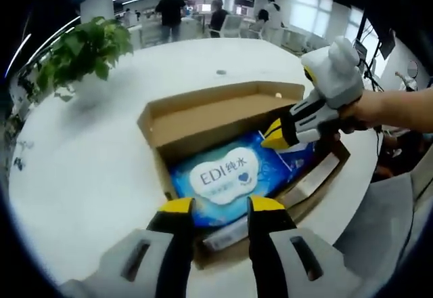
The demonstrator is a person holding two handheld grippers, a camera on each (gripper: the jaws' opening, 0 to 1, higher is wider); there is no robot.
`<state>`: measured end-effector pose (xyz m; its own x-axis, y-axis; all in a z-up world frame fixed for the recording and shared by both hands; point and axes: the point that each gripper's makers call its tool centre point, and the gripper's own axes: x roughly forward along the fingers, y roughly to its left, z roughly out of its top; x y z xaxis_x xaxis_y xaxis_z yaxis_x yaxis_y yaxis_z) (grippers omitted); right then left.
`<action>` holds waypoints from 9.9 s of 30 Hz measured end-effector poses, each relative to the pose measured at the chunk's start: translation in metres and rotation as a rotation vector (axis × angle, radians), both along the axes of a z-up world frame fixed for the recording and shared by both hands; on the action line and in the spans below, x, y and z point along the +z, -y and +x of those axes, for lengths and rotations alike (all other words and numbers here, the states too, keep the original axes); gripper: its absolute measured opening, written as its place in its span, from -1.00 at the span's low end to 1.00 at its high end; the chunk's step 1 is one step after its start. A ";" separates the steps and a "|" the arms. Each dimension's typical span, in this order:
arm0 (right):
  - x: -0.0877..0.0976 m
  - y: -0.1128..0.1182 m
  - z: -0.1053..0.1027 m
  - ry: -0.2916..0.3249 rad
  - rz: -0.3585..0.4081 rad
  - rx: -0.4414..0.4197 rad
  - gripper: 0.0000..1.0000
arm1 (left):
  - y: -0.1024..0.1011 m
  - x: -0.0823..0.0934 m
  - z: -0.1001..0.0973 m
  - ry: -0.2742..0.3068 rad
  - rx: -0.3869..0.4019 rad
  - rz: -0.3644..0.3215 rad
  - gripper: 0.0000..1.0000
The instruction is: Operate the shoe box by opening the lid, removing the specified soft item, and placing it in the target area until the item is outside and the box remains undamaged.
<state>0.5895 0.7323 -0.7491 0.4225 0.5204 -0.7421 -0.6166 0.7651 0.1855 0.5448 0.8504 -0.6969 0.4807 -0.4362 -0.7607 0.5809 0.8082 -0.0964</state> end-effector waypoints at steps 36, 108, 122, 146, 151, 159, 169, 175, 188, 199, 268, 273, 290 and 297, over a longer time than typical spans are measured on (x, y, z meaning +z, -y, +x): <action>0.037 0.057 -0.023 0.072 -0.056 -0.001 -1.00 | 0.035 -0.068 0.012 -0.191 -0.064 0.051 -0.57; 0.128 0.220 -0.048 0.124 0.091 -0.312 -1.00 | 0.187 0.051 -0.008 -0.089 -0.138 -0.152 -1.00; 0.123 0.284 -0.048 0.108 0.100 -0.398 -1.00 | 0.249 0.053 -0.006 -0.070 -0.192 -0.173 -1.00; 0.041 0.324 -0.037 0.038 0.023 -0.415 -1.00 | 0.296 -0.015 0.002 -0.096 -0.339 0.037 -1.00; 0.021 0.325 -0.032 0.025 0.019 -0.417 -1.00 | 0.300 -0.029 0.005 -0.090 -0.387 0.119 -1.00; -0.006 0.327 -0.029 -0.002 0.026 -0.443 -1.00 | 0.304 -0.043 0.007 -0.076 -0.473 0.237 -1.00; -0.016 0.330 -0.023 -0.002 0.040 -0.496 -1.00 | 0.302 -0.058 0.005 -0.061 -0.547 0.333 -1.00; -0.014 0.329 -0.023 0.014 0.033 -0.507 -1.00 | 0.298 -0.055 0.003 -0.056 -0.557 0.322 -0.93; 0.028 0.319 -0.026 0.120 0.006 -0.467 -0.83 | 0.301 -0.021 -0.007 -0.065 -0.493 0.122 -0.72; 0.063 0.284 -0.049 0.139 -0.041 -0.338 -0.57 | 0.272 0.009 -0.010 -0.045 -0.461 0.042 -0.59; 0.002 0.068 -0.015 0.193 -0.302 0.311 -0.91 | 0.174 -0.059 -0.018 -0.103 -0.911 0.006 -0.67; -0.002 0.070 -0.015 0.181 -0.308 0.300 -1.00 | 0.170 -0.058 -0.019 -0.120 -0.904 0.018 -0.90; 0.044 0.054 -0.018 0.243 -0.214 0.263 -1.00 | 0.155 -0.016 -0.027 -0.089 -0.850 0.001 -1.00; 0.078 0.049 -0.020 0.283 -0.170 0.259 -1.00 | 0.151 0.017 -0.031 -0.063 -0.846 0.010 -1.00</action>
